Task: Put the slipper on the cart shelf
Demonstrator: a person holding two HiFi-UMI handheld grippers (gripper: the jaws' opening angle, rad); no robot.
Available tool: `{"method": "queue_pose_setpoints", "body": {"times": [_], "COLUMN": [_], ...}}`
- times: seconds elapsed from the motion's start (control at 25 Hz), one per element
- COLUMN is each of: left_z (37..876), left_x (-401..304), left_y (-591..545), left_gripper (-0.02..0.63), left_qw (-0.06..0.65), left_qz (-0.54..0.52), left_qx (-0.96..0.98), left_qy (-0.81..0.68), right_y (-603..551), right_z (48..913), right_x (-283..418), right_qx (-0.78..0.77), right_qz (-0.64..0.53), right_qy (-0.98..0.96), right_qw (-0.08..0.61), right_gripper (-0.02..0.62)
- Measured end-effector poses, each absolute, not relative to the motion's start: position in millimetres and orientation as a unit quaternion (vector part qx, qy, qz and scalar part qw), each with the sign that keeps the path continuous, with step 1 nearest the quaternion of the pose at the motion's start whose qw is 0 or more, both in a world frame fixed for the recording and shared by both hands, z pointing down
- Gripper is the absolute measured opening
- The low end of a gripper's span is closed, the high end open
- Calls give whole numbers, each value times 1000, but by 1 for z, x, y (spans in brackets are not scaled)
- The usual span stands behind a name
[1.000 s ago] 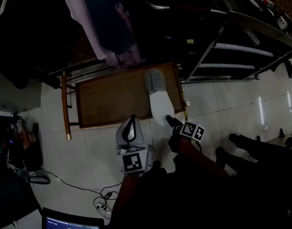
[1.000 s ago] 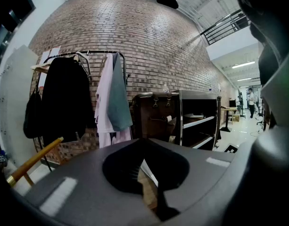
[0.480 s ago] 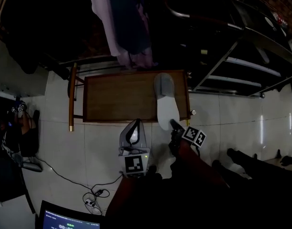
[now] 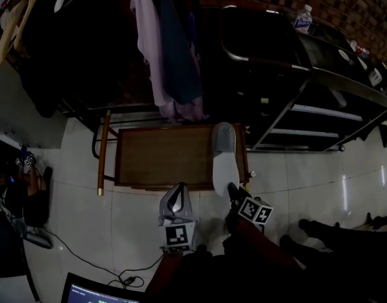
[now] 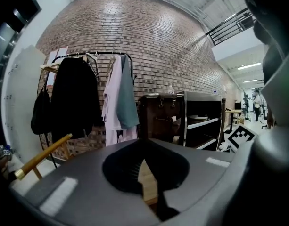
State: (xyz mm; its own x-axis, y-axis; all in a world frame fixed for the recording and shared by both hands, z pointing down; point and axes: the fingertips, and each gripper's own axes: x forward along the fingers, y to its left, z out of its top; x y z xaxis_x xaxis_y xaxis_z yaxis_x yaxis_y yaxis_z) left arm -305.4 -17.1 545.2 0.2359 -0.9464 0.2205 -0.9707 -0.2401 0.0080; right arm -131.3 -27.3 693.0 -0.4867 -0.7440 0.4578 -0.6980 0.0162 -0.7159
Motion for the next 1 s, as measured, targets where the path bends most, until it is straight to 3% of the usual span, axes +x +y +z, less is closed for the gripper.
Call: {"method": "queue_pose_setpoints", "body": {"times": [0.24,0.64,1.0], "left_z": [516,463,442], "left_x": [-310,-326,-318], "left_y": [-23,-26,-15], "left_gripper": [15,15,15], "left_qw": [65,32,4], "left_qz": [44,-10,-25], "left_qx": [783,769,794], "left_qy": [-617,-639,-607], "right_y": [-27,-8,-1], "right_z": [602,413,367], "right_x": [-131,-154,-160], "right_qx": [-527,-556,-573], "right_qz": [-284,99,152], "right_qy": [801,825,804], "right_qw": [-6,18,35], "right_gripper": [35,37,38]}}
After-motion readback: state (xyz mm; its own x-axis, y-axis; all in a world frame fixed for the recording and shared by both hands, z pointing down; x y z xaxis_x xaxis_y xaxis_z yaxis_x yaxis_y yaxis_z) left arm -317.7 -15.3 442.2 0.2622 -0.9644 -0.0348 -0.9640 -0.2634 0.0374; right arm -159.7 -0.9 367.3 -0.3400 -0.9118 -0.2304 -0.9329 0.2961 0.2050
